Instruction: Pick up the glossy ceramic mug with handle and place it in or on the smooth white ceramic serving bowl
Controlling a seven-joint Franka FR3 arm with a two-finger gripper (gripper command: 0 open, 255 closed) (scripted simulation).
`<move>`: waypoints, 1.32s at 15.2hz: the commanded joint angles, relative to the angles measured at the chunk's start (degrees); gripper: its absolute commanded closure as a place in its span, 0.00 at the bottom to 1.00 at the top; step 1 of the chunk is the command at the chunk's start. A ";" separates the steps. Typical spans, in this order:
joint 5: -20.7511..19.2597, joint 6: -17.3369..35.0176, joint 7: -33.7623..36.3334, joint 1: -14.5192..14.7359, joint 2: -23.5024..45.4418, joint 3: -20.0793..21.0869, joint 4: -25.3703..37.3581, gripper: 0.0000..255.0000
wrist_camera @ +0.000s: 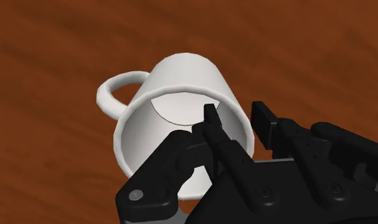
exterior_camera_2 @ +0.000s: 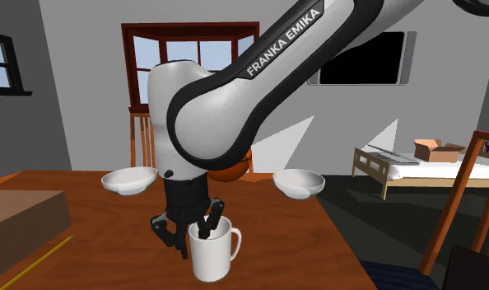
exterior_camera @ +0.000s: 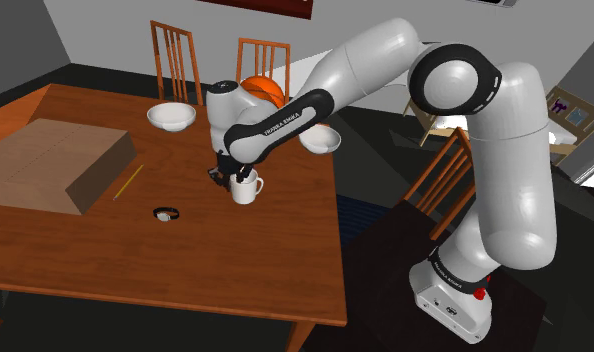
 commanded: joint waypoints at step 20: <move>1.95 -6.46 -1.54 -0.77 -5.33 1.27 1.29 1.00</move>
